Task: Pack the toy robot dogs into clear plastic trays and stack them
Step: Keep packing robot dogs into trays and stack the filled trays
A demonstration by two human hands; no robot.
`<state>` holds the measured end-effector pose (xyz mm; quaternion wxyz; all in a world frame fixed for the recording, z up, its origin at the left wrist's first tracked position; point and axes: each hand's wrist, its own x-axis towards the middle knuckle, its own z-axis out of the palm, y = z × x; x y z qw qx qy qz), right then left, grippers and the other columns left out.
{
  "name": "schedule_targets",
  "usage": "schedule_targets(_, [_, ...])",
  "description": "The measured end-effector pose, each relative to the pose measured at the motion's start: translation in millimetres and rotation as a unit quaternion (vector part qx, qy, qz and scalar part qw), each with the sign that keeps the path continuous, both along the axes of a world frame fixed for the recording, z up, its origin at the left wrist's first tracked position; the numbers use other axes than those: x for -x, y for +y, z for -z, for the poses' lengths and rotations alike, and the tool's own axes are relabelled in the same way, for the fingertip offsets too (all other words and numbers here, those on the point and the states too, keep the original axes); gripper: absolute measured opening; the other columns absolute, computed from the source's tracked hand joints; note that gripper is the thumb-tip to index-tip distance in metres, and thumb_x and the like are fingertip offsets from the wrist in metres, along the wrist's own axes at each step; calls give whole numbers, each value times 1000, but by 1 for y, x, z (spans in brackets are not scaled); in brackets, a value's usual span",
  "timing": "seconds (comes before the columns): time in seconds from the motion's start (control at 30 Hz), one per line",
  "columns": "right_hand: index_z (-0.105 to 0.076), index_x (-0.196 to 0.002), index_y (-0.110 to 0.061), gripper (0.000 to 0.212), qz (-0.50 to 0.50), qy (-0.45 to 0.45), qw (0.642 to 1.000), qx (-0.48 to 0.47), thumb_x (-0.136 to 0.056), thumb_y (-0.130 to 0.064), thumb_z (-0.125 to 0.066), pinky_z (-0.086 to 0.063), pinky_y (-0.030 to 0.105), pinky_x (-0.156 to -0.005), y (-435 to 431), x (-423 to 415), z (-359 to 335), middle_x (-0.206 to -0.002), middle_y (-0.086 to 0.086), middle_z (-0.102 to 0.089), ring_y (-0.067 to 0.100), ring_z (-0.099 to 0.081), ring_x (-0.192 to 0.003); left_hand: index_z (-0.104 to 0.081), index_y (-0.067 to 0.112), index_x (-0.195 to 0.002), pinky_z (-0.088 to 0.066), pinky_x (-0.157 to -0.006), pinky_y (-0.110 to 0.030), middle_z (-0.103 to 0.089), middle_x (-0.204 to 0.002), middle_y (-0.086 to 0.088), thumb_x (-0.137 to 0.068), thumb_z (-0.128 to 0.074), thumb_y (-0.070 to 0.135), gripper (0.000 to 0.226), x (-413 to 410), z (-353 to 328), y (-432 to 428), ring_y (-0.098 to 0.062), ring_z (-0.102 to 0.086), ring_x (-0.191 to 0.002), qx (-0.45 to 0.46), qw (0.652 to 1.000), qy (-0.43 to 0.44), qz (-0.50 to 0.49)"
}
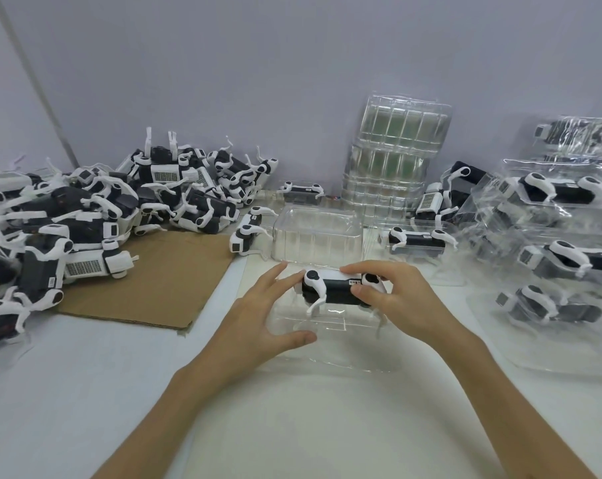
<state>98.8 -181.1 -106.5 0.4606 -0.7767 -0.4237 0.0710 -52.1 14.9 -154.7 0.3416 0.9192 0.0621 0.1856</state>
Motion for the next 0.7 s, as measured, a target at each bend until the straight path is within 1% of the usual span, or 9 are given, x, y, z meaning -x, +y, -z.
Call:
schedule_targets(0.13, [-72,-106,-37,27,4,-1,1000,6,-92,-14,-69,-39,-1,-72,0,0,1,-106,-5,-69,-8,-61,-86,-35,66,-134,-25,-115,-34,-9,-151,45,-61,-65,81,80,-1,1,0,33,-12,-127,7,1000,-4,-4])
schedule_targets(0.23, [-70,-104,-44,29,8,-7,1000,23,-92,-18,-70,-39,1,-74,0,-2,3,-111,-1,-65,-5,-60,-89,-41,63,-131,-26,-114,-32,-13,-150,45,-59,-67,80,78,-1,2,0,31,-16,-128,11,1000,-10,-11])
schedule_targets(0.3, [-68,-101,-49,30,5,1,1000,30,-92,-21,-69,-44,7,-77,1,-3,4,-113,1,-63,4,-64,-86,-44,60,-131,-26,-113,-29,-14,-150,44,-59,-67,80,79,-2,3,0,30,-18,-128,11,1000,-14,-13])
schedule_targets(0.4, [-68,-103,-50,28,4,7,999,39,-92,-23,-69,-48,19,-83,1,-4,5,-115,1,-63,11,-67,-86,-45,59,-130,-27,-111,-28,-14,-150,44,-59,-67,79,77,-2,4,0,29,-19,-128,12,1000,-18,-14])
schedule_targets(0.47, [-67,-104,-50,27,7,4,999,48,-93,-25,-68,-43,17,-84,1,-4,6,-115,-3,-63,10,-64,-94,-46,59,-130,-27,-110,-29,-15,-150,44,-59,-67,80,78,-3,4,0,29,-20,-128,10,1000,-21,-15])
schedule_targets(0.53, [-66,-104,-51,26,12,-11,998,59,-93,-27,-67,-36,9,-86,2,-4,6,-114,-5,-64,5,-56,-106,-47,57,-131,-28,-110,-29,-15,-149,44,-59,-67,80,78,-3,4,0,27,-21,-129,11,1000,-23,-18])
schedule_targets(0.6, [-65,-104,-52,25,18,-20,997,66,-93,-29,-67,-33,4,-83,3,-2,6,-114,-5,-63,0,-51,-109,-48,57,-130,-29,-111,-31,-15,-149,44,-58,-67,81,78,-3,5,0,24,-22,-132,10,999,-23,-20])
schedule_targets(0.67, [-65,-107,-51,24,25,-17,997,71,-94,-31,-66,-33,9,-88,4,-1,6,-112,-3,-61,5,-49,-111,-47,60,-128,-31,-113,-35,-15,-149,44,-58,-66,83,76,-3,4,0,22,-24,-132,5,999,-23,-23])
schedule_targets(0.7, [-66,-108,-50,23,31,-21,996,76,-94,-32,-65,-34,18,-93,4,0,5,-111,-4,-59,9,-48,-113,-47,61,-126,-31,-114,-37,-15,-149,44,-57,-65,83,75,-3,4,0,22,-26,-131,2,999,-23,-25])
